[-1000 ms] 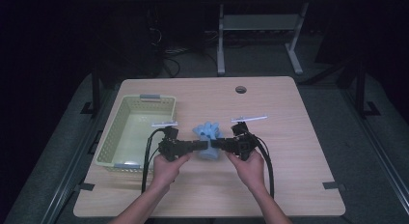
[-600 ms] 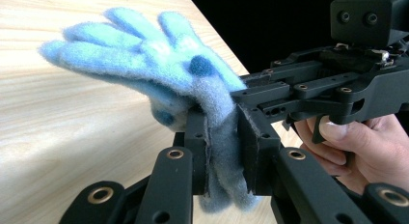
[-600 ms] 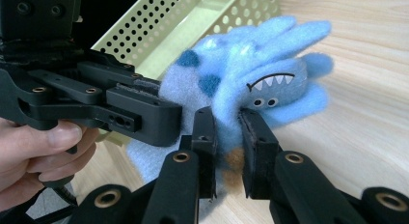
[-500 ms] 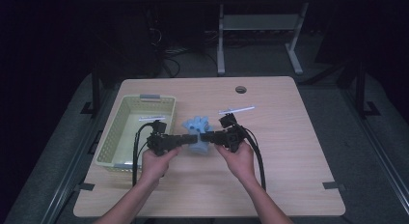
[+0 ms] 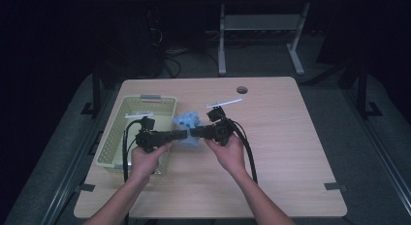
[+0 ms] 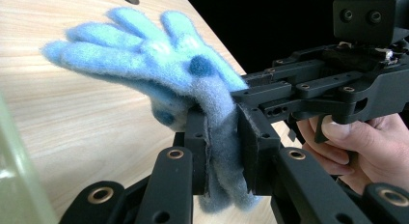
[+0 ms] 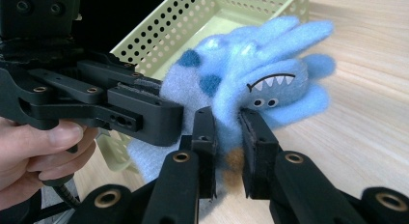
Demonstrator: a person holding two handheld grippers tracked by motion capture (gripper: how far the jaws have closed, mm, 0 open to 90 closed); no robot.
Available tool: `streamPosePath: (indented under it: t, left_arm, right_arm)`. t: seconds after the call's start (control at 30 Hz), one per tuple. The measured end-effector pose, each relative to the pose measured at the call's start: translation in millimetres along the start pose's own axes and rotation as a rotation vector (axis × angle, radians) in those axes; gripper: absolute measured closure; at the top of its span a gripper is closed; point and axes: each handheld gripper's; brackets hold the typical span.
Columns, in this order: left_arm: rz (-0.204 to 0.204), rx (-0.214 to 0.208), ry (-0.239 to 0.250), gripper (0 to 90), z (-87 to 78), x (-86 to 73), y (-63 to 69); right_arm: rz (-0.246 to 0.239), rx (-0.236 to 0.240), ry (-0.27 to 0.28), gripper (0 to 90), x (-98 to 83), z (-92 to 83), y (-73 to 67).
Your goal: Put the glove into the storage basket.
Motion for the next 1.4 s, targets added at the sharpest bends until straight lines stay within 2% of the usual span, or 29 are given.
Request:
streamPosePath:
  t: [0.67, 1.1, 1.4]
  left_arm:
    - [-0.012, 0.027, 0.031, 75.2, -36.1, 5.7, -11.0]
    - [-0.009, 0.046, 0.048, 75.2, -56.9, 10.4, -16.3]
    - [-0.027, 0.063, 0.052, 75.2, -73.9, 10.4, -24.9]
  right_arm:
    - [-0.047, 0.019, -0.024, 78.0, 21.5, 23.3, -23.6]
    - [-0.046, 0.053, -0.013, 78.0, 33.2, 35.3, -35.6]
    - [-0.046, 0.085, -0.011, 78.1, 38.1, 52.5, -44.1]
Point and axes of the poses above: each handheld gripper's, and its own axes: z roughly forward along the jaws, x roughly out of its top, y roughly to its right, and after that the axes turned 1 degree about -z, right-handed
